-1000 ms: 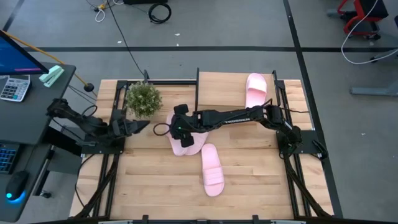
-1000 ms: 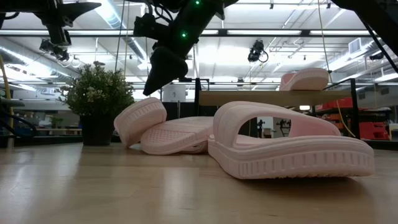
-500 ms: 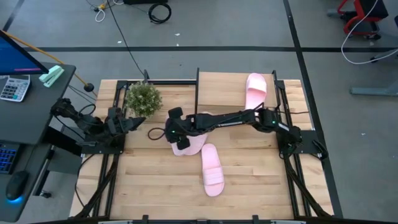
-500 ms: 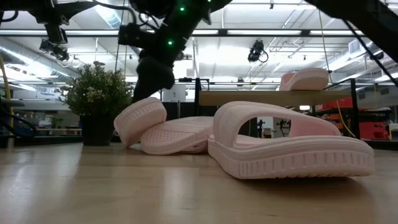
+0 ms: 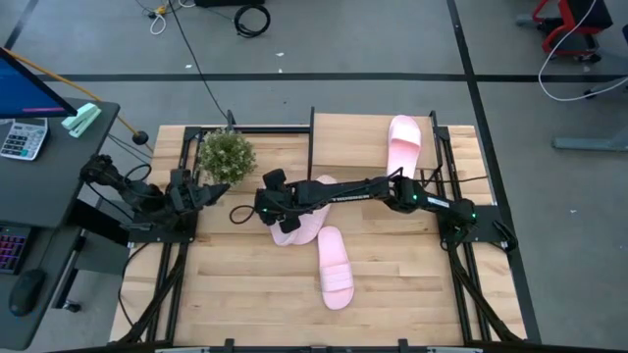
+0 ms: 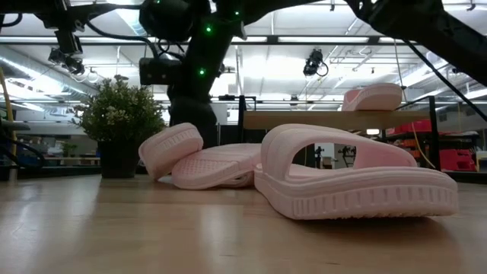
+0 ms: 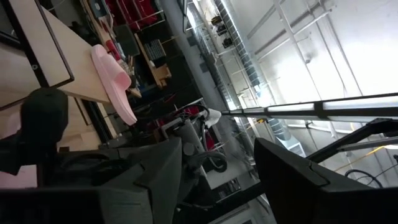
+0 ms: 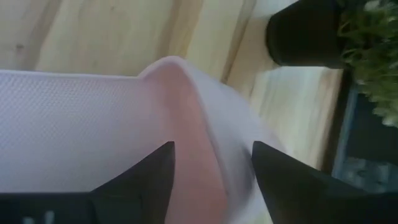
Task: Pick and place slides into the shelf
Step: Put the top left pink slide on the shelf
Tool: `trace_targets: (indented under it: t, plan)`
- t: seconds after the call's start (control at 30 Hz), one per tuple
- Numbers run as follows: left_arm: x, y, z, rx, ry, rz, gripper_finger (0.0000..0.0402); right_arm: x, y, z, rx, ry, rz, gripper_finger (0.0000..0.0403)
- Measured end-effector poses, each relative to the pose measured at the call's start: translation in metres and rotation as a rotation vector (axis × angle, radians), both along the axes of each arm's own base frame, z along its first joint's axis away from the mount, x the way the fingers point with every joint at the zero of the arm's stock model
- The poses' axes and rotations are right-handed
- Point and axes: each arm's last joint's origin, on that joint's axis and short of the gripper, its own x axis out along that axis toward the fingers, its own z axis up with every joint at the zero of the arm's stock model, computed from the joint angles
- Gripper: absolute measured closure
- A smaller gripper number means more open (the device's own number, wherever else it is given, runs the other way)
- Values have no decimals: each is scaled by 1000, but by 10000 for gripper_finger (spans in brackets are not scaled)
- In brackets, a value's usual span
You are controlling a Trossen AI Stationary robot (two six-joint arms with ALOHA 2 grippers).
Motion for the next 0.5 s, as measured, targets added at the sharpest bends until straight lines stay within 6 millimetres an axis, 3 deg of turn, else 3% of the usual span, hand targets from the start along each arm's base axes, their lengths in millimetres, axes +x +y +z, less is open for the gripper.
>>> trace_targets:
  t: [0.13, 0.33, 0.5]
  plan:
    - [0, 0, 0, 1, 1, 0, 190, 0, -3, 3, -11, -5, -5, 240]
    - [0, 0, 0, 1, 1, 0, 193, -2, -5, 3, -16, 11, -10, 381]
    - [0, 0, 0, 2, 2, 0, 194, -2, 1, 7, -36, 12, -4, 386]
